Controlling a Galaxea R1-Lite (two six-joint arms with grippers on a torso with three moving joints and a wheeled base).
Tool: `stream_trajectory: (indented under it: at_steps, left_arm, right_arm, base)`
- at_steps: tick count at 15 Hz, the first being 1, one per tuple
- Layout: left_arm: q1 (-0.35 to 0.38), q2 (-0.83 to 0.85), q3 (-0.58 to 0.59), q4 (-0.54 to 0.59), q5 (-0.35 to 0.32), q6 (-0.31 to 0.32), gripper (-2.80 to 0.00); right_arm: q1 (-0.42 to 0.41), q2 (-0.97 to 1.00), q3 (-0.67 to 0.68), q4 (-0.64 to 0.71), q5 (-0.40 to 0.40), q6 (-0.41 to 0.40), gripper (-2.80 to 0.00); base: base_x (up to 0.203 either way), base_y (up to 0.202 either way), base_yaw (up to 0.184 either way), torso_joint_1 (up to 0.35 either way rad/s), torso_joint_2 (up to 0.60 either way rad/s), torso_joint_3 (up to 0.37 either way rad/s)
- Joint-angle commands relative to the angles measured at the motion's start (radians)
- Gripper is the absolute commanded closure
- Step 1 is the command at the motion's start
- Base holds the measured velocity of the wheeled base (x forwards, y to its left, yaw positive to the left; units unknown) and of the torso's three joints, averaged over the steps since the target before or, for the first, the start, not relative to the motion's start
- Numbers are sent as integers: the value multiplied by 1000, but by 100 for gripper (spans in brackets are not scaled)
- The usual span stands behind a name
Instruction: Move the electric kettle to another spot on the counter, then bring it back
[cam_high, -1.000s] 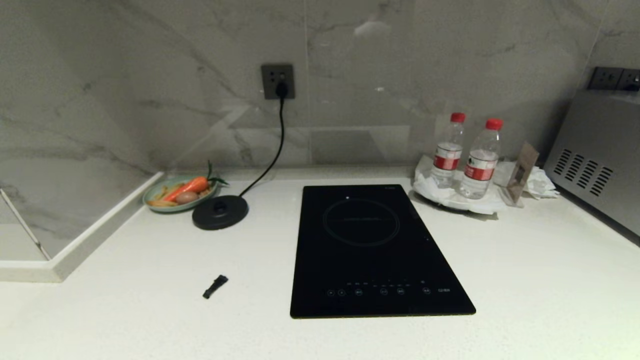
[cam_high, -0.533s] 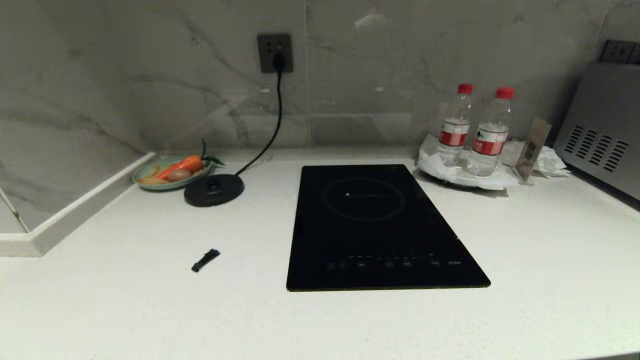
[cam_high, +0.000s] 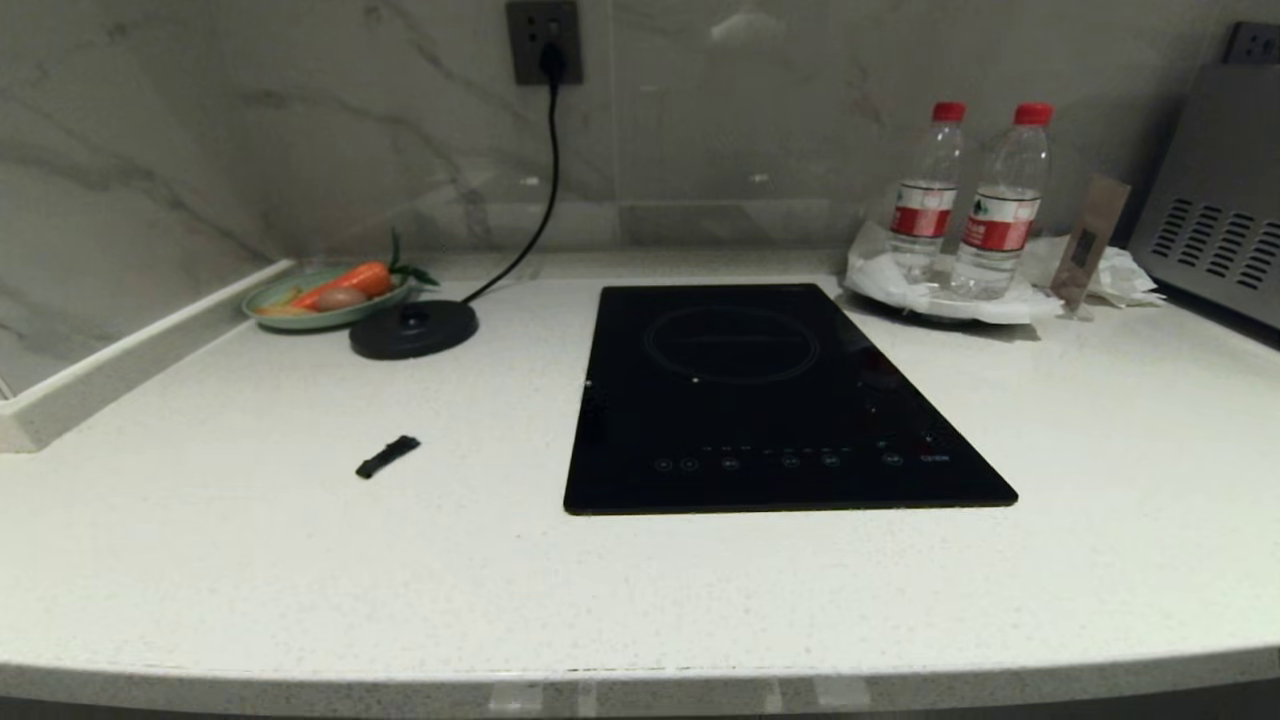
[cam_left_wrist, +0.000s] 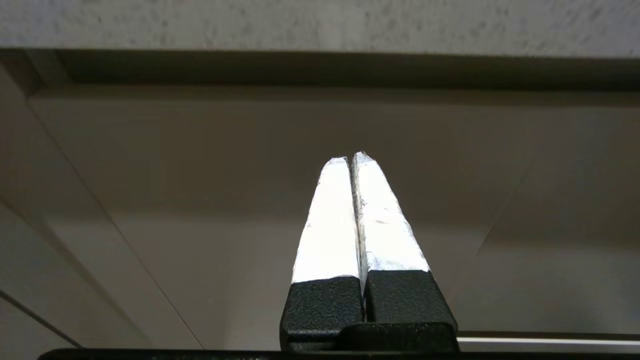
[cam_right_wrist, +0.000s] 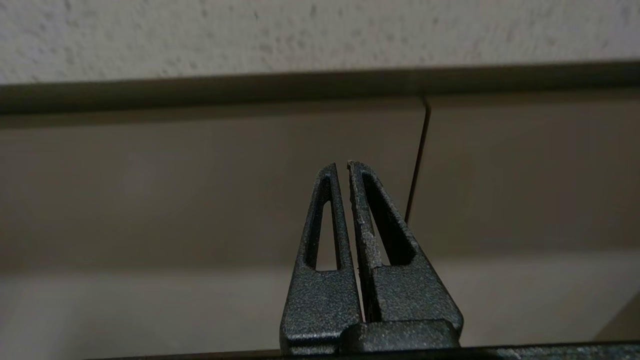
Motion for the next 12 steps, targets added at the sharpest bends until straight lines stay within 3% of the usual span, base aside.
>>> stream_trajectory:
  at_steps: [1, 12]
  left_arm:
    - [0, 0, 0, 1, 0, 0, 0]
    - [0, 2, -2, 3, 0, 0, 0]
  right_arm:
    - [0, 0, 0, 0, 0, -1, 0]
    - [0, 2, 0, 0, -2, -1, 0]
  base:
    - [0, 0, 0, -12, 107, 103]
    - [0, 0, 0, 1, 10, 8]
